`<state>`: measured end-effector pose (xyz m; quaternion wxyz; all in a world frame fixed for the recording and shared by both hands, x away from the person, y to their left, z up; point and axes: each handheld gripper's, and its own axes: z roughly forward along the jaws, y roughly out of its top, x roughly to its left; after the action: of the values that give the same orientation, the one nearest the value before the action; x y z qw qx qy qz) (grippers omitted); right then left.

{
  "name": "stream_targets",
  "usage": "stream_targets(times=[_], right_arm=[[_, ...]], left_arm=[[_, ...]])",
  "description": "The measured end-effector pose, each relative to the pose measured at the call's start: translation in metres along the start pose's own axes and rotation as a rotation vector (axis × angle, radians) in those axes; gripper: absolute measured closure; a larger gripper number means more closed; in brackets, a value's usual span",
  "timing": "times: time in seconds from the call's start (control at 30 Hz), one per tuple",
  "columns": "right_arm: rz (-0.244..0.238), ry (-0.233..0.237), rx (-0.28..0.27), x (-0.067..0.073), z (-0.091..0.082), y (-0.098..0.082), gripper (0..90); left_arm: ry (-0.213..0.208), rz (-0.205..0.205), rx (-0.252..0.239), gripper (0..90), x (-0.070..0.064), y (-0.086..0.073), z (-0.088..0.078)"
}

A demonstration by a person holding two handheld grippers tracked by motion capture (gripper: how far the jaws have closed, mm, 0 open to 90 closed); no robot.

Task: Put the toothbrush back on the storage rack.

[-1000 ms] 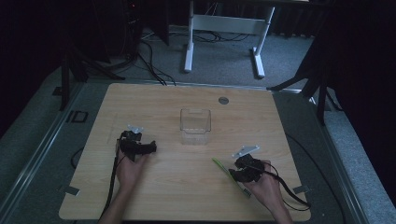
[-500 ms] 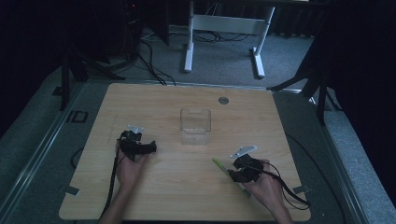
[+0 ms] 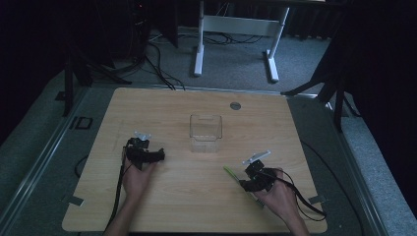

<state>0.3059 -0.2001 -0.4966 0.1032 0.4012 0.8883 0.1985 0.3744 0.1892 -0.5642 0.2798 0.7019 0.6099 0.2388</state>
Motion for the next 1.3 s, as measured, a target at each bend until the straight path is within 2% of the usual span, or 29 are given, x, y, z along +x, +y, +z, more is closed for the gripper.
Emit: stream_targets(times=[0.17, 0.23, 0.87, 1.1, 1.3], right_arm=[[-0.012, 0.008, 0.018, 0.001, 0.0, 0.001, 58.7], [-0.02, -0.011, 0.028, 0.001, 0.001, 0.002, 60.9], [-0.034, 0.007, 0.103, 0.0, 0.004, 0.007, 64.5], [-0.036, 0.012, 0.157, 0.001, 0.008, 0.007, 66.1], [-0.039, 0.014, 0.17, 0.002, 0.011, 0.007, 66.9]], left_arm=[[0.0, 0.0, 0.0, 2.4, 0.0, 0.0, 0.0], [0.0, 0.001, 0.0, 2.3, 0.0, 0.0, 0.0], [0.0, 0.001, 0.0, 2.4, 0.0, 0.0, 0.0], [0.0, 0.001, 0.0, 2.3, 0.0, 0.0, 0.0], [0.0, 0.001, 0.0, 2.4, 0.0, 0.0, 0.0]])
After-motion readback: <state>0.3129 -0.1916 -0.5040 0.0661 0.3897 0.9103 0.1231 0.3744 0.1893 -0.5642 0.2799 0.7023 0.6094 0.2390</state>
